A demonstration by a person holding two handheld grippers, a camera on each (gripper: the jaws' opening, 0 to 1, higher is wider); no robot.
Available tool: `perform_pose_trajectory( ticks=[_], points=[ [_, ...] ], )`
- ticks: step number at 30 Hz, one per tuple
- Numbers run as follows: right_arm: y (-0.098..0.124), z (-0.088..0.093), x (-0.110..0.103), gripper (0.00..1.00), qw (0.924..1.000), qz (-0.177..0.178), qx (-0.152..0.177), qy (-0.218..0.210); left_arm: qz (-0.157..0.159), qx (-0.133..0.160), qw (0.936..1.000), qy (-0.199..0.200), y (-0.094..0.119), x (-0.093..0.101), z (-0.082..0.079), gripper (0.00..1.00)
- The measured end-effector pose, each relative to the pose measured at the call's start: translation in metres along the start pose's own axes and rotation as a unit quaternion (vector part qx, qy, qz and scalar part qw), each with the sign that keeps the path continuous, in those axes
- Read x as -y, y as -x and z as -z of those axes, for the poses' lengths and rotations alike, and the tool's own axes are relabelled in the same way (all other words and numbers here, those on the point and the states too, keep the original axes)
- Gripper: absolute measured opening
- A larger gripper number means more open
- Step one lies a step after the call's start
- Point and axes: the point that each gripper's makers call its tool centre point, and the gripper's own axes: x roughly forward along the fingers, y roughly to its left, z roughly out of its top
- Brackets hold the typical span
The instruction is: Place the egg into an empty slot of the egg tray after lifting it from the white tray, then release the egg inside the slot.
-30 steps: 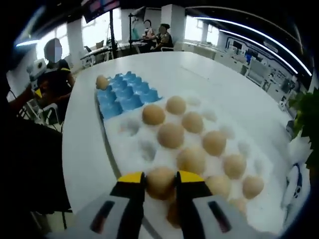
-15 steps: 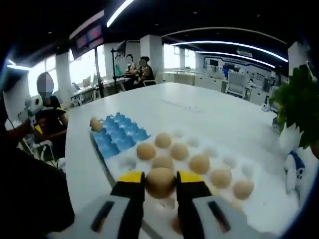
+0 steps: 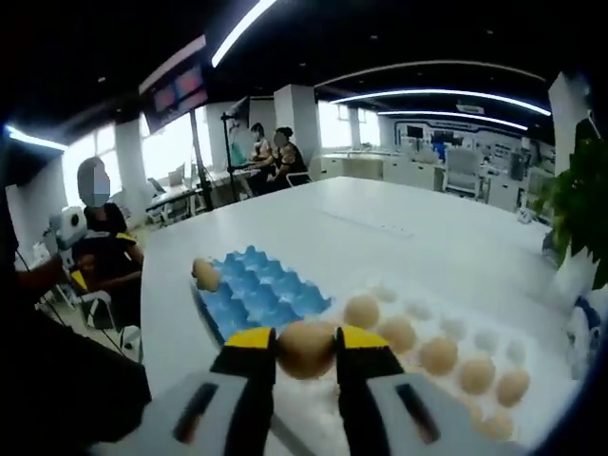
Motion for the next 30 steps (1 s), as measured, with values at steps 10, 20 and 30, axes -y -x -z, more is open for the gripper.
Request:
perform_pose_trajectory(
  ticks=[10, 20, 30],
  points=[
    [-0.058, -0.013, -0.055, 0.24, 0.9985, -0.053, 0.002, 0.012, 0.001, -0.008, 1.0, -0.001, 0.001, 0.004, 0.006, 1.0],
    [-0.104, -0.014, -0.103, 0.24, 0.9946, -0.095, -0.008, 0.04, -0.009, -0.013, 0.9998, -0.014, 0.007, -0.002, 0.006, 1.0],
    [-0.123, -0.001, -0.117, 0.24, 0.9911, -0.105, -0.045, 0.069, -0.009, -0.017, 0.9997, -0.016, 0.009, -0.001, 0.011, 1.0]
  ],
)
